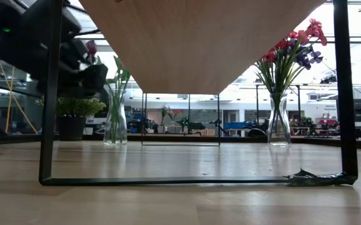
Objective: Pick and place flowers into a vace then onto a shelf
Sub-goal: Put the left transparent vase with flowers on the shelf
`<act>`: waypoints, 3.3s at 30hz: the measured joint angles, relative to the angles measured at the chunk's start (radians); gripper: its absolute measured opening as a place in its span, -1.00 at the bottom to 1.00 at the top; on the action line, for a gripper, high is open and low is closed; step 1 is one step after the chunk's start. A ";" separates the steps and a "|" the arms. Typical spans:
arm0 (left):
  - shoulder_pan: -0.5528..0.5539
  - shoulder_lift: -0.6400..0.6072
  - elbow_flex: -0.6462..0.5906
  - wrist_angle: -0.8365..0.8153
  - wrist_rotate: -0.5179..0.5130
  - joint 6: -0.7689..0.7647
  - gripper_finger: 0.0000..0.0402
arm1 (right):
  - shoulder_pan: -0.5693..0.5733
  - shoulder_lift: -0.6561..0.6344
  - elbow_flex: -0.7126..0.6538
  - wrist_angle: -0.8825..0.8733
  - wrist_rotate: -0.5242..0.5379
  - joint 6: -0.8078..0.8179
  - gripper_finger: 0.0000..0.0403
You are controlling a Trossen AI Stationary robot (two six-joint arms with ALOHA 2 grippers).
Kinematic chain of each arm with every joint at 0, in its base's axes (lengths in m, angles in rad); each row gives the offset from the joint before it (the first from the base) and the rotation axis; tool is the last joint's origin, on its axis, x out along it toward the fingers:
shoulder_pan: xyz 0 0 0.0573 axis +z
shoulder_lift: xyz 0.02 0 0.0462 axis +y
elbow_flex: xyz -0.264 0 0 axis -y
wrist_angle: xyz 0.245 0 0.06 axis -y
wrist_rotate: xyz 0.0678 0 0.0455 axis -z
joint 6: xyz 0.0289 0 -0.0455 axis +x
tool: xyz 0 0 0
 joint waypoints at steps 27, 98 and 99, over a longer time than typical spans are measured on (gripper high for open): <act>0.334 0.031 -0.097 0.551 0.424 0.515 0.49 | 0.000 0.000 0.000 0.000 -0.004 0.023 0.10; 0.426 0.220 -0.088 0.775 0.528 0.572 0.49 | 0.000 0.000 0.000 0.000 -0.004 0.025 0.10; 0.426 0.220 -0.088 0.775 0.527 0.572 0.49 | 0.000 0.000 0.000 0.000 -0.005 0.025 0.10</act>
